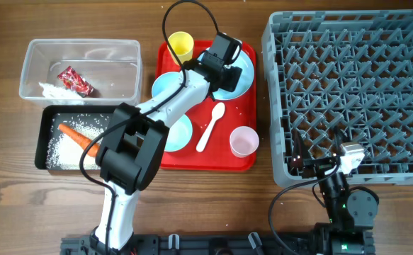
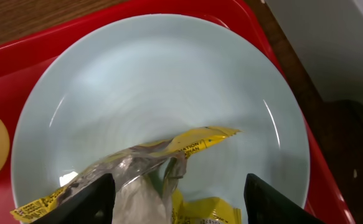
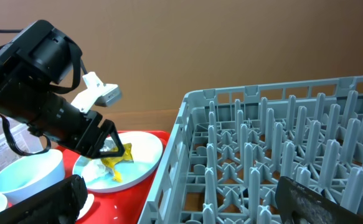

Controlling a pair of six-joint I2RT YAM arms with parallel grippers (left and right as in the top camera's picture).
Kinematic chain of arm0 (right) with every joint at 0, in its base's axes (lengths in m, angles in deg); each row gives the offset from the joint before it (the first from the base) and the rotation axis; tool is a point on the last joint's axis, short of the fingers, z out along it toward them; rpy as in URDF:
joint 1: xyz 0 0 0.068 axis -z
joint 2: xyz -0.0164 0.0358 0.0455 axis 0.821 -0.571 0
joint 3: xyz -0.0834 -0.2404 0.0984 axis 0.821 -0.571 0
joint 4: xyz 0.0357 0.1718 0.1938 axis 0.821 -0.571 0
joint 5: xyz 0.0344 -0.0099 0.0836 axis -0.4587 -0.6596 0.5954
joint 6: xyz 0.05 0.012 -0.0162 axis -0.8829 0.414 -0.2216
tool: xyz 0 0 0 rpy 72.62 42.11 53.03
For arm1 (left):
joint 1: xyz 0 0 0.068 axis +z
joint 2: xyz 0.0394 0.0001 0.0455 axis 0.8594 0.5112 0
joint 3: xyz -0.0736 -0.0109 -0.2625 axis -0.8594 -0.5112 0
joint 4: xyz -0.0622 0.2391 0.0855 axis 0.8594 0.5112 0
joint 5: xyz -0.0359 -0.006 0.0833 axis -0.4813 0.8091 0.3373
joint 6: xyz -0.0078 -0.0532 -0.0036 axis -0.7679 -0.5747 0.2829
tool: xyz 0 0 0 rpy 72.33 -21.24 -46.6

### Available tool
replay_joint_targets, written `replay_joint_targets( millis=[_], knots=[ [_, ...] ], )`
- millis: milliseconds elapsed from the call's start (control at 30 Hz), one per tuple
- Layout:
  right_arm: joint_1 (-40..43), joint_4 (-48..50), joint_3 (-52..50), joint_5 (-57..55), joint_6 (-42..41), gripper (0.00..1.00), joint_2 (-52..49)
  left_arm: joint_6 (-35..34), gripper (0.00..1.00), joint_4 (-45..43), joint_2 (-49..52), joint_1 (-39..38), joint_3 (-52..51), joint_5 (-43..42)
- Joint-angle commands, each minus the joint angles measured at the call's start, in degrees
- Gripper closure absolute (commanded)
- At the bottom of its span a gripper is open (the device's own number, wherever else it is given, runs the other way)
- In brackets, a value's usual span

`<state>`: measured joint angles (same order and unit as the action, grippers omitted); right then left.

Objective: Sort waste into correct bins and load items into the dishwasher rack
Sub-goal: 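Move the left gripper to the plate and grasp the clear yellow wrapper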

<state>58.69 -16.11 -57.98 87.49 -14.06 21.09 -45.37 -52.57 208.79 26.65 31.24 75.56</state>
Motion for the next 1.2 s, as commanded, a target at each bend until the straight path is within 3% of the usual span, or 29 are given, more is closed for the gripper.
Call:
replay_joint_targets(
  millis=[0, 200, 467, 600, 1167],
  knots=[
    [-0.2, 0.3, -0.1, 0.5, 0.8, 0.00, 0.0, 0.7, 0.35, -0.2, -2.1, 0.0, 0.0, -2.0],
    [-0.2, 0.3, -0.1, 0.5, 0.7, 0.00, 0.0, 0.7, 0.43, -0.2, -2.1, -0.1, 0.0, -2.6],
    [-0.2, 0.3, -0.1, 0.5, 0.7, 0.00, 0.0, 0.7, 0.45, -0.3, 0.1, -0.1, 0.0, -2.6],
    [-0.2, 0.3, -0.1, 0.5, 0.7, 0.00, 0.0, 0.7, 0.57, -1.1, 0.3, -0.1, 0.0, -2.6],
    [-0.2, 0.3, -0.1, 0.5, 0.7, 0.00, 0.0, 0.4, 0.60, -0.3, 2.0, -0.4, 0.0, -2.6]
  ],
)
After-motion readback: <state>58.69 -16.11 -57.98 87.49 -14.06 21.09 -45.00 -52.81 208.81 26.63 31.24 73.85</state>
